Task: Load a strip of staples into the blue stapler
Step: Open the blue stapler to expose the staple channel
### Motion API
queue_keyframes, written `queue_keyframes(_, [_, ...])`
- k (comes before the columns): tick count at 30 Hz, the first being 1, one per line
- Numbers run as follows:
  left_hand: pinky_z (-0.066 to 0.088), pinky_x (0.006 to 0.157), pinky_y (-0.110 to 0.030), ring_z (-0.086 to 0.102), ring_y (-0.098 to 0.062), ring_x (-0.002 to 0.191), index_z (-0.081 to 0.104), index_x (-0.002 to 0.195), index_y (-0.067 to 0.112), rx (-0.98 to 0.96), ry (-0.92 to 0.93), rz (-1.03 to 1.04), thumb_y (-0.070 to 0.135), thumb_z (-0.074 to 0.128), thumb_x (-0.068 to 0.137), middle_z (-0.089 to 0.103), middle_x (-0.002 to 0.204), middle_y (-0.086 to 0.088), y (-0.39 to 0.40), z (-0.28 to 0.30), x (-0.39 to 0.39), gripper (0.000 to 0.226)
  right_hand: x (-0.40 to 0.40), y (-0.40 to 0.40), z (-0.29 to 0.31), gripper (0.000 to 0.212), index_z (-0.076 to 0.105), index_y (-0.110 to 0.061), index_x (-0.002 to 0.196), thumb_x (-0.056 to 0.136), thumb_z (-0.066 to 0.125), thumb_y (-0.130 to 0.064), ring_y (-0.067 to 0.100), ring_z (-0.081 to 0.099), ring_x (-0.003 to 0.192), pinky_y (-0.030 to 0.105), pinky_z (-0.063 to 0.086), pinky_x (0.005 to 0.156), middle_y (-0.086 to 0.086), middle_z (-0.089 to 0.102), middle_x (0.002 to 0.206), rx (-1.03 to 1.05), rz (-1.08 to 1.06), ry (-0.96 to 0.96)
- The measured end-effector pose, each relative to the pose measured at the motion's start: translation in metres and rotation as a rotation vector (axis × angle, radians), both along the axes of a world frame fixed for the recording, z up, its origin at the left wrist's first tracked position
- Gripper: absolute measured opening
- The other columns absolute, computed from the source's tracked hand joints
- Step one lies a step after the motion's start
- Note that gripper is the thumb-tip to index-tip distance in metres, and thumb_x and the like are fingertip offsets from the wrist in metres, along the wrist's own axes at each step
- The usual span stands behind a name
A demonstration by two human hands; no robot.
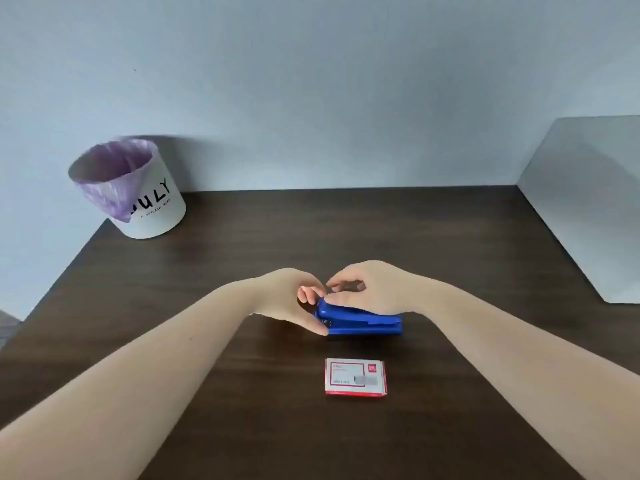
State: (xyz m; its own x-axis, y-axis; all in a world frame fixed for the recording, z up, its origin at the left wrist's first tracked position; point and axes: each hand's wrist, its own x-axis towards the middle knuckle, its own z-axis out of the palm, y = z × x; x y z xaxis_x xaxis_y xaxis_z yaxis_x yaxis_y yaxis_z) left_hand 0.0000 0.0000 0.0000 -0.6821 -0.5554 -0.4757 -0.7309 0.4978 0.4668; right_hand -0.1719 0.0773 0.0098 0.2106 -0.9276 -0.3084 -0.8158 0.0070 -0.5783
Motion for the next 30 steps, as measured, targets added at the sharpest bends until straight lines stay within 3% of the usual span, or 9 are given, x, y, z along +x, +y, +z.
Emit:
queue_keyframes(4, [0.043, 0.079, -0.017, 0.055, -0.009, 0.101, 0.059, 0.112, 0.028, -0.058, 0.085, 0.036, 0.041, 0.083, 0.061, 0.062, 0.106, 0.008, 0.003, -0.020, -0.003, 0.058, 0.001, 0.007, -0.016, 0.043, 0.058, -0.027, 0.122, 0.082, 0.064, -0.044, 0.009, 0.059, 0.100, 0.023, 0.047, 0.091, -0.008, 0.065, 0.115, -0.078, 0.030, -0.022])
queue_keyframes(8, [0.043, 0.074, -0.017, 0.054, -0.005, 0.090, 0.063, 0.099, 0.028, -0.091, 0.257, 0.108, 0.036, 0.084, 0.062, 0.064, 0.096, 0.009, 0.010, -0.040, 0.002, 0.043, 0.005, 0.018, -0.033, 0.036, 0.062, -0.021, 0.110, 0.079, 0.070, -0.036, 0.015, 0.060, 0.089, 0.025, 0.047, 0.079, -0.004, 0.067, 0.101, -0.264, 0.027, 0.014])
queue_keyframes(14, [0.048, 0.085, -0.028, 0.059, -0.009, 0.085, 0.064, 0.093, 0.023, -0.231, 0.528, 0.237, 0.035, 0.077, 0.070, 0.065, 0.094, 0.004, 0.038, -0.064, 0.016, 0.029, 0.015, 0.029, -0.043, 0.026, 0.059, -0.014, 0.089, 0.080, 0.067, -0.037, 0.018, 0.051, 0.073, 0.025, 0.036, 0.060, 0.001, 0.059, 0.083, -0.444, -0.037, 0.141])
queue_keyframes(17, [0.048, 0.086, -0.034, 0.057, -0.013, 0.088, 0.064, 0.093, 0.021, -0.398, 0.519, 0.236, 0.037, 0.070, 0.077, 0.061, 0.096, 0.004, 0.051, -0.070, 0.016, 0.024, 0.023, 0.035, -0.043, 0.021, 0.054, -0.015, 0.081, 0.079, 0.066, -0.032, 0.020, 0.050, 0.072, 0.030, 0.036, 0.061, -0.001, 0.055, 0.076, -0.468, -0.121, 0.120])
queue_keyframes(20, [0.049, 0.091, -0.041, 0.058, -0.018, 0.094, 0.066, 0.092, 0.018, -0.435, 0.507, 0.233, 0.038, 0.069, 0.077, 0.063, 0.101, 0.001, 0.054, -0.069, 0.019, 0.025, 0.030, 0.038, -0.044, 0.017, 0.054, -0.015, 0.083, 0.080, 0.064, -0.029, 0.022, 0.053, 0.077, 0.035, 0.040, 0.068, 0.000, 0.056, 0.080, -0.457, -0.178, 0.118])
queue_keyframes(25, [0.049, 0.088, -0.036, 0.058, -0.016, 0.093, 0.066, 0.095, 0.022, -0.484, 0.497, 0.226, 0.041, 0.068, 0.078, 0.062, 0.103, 0.002, 0.054, -0.071, 0.019, 0.026, 0.030, 0.037, -0.043, 0.025, 0.059, -0.009, 0.095, 0.081, 0.064, -0.029, 0.025, 0.056, 0.082, 0.035, 0.042, 0.071, 0.007, 0.063, 0.091, -0.456, -0.184, 0.134])
queue_keyframes(30, [0.046, 0.084, -0.029, 0.054, -0.012, 0.086, 0.064, 0.092, 0.028, -0.490, 0.535, 0.238, 0.041, 0.069, 0.077, 0.057, 0.098, 0.009, 0.049, -0.074, 0.019, 0.020, 0.029, 0.032, -0.042, 0.027, 0.062, -0.008, 0.093, 0.079, 0.068, -0.030, 0.020, 0.052, 0.074, 0.030, 0.036, 0.063, 0.010, 0.064, 0.088, -0.480, -0.208, 0.080])
